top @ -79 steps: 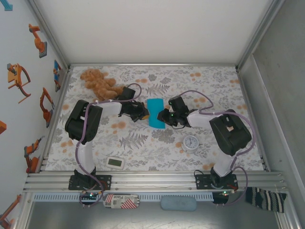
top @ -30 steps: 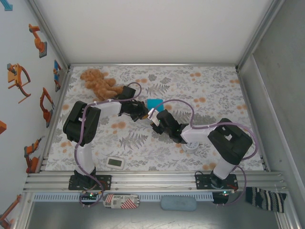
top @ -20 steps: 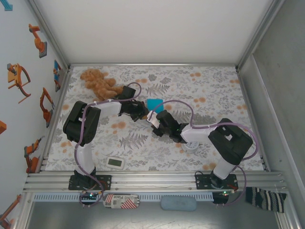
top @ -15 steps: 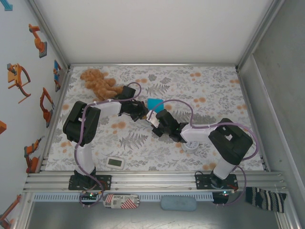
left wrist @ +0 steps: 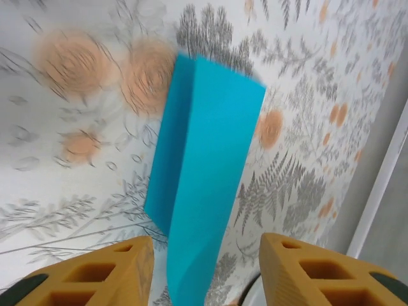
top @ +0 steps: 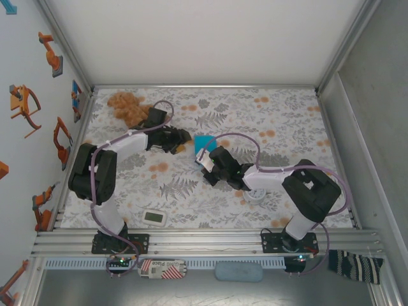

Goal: Fold a paper plane with a square sheet of paper (pick it up from the middle)
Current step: Third fold the triangle at the center of the table.

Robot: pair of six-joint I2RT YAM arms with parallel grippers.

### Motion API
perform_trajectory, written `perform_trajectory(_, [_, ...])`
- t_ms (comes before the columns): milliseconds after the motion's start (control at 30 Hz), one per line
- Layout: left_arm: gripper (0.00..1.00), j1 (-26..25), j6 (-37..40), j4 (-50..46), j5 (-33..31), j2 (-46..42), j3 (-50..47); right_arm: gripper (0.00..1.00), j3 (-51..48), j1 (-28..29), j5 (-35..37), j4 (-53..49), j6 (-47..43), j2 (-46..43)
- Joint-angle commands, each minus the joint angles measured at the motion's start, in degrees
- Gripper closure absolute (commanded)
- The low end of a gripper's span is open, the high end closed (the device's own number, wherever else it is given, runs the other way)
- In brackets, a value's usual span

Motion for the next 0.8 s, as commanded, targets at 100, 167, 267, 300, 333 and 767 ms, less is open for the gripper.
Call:
perform_trajectory(100, [0.51, -2.4, 3.7, -2.1, -1.8, -0.4, 1.2, 1.0, -0.1, 0.1, -7.5, -0.8, 9.1, -2.1])
perform_trajectory(167, [0.53, -3.8, 3.7, -1.8, -1.2, 2.4, 2.7, 1.0, -0.7, 0.0, -9.2, 0.3, 10.8, -1.9])
perform_trajectory(267, [0.59, -5.4, 3.5, -1.1, -0.7, 6.6, 5.2, 1.0, -1.3, 0.1, -10.8, 0.9, 12.7, -1.6])
perform_trajectory(300, [0.61, -5.9, 3.5, -1.1, -0.5, 8.0, 6.0, 1.0, -1.6, 0.1, -11.3, 1.2, 13.1, -1.6])
perform_trajectory(333, [0.62, -6.2, 3.6, -1.1, -0.3, 9.0, 6.8, 1.0, -1.9, 0.1, -11.8, 1.4, 13.4, -1.7])
perform_trajectory(767, [0.73, -7.3, 7.1, -7.2, -2.7, 17.2, 11.4, 1.0, -2.7, 0.1, -11.5, 1.5, 15.0, -1.2])
